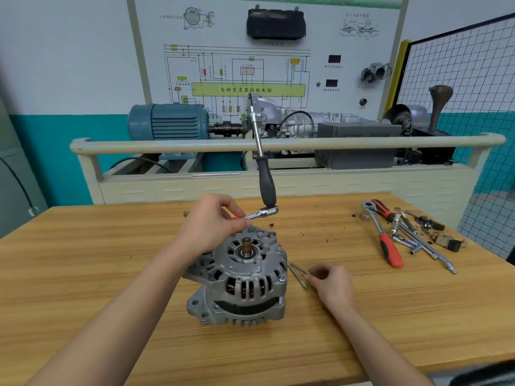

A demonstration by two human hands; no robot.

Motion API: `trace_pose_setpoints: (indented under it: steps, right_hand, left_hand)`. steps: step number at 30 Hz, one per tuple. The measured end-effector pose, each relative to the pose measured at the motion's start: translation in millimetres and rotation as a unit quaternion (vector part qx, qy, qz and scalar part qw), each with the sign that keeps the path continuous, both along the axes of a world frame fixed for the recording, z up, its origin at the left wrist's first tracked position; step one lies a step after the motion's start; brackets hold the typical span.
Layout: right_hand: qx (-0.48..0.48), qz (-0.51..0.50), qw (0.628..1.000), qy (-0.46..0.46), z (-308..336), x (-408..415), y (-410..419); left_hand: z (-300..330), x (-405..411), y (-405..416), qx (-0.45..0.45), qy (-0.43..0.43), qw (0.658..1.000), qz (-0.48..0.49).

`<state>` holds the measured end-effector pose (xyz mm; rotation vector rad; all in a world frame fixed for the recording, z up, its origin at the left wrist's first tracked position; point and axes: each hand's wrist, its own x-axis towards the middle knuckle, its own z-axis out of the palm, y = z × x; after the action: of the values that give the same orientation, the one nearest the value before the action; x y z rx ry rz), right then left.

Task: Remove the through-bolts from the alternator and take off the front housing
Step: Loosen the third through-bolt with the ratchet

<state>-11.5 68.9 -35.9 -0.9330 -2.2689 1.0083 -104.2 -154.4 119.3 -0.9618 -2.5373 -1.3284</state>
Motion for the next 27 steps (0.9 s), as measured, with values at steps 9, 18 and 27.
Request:
trace_pose_setpoints:
  steps: [9,18,27]
  right_hand:
    - [-0.026,0.058,0.989,0.134,65,2,-15]
    - [0.021,0.321,0.889,0.327,190,-3,-70]
    - [-0.055,0.336,0.869,0.359,208,-26,-91]
  left_hand:
    - [17,23,-9,0.059,-0.086,0.993,-0.056]
    - [63,54,-27,0.157,-0.2,0.943,-0.213]
    - [88,57,-37,0.231,-0.349,0.856,-0.303]
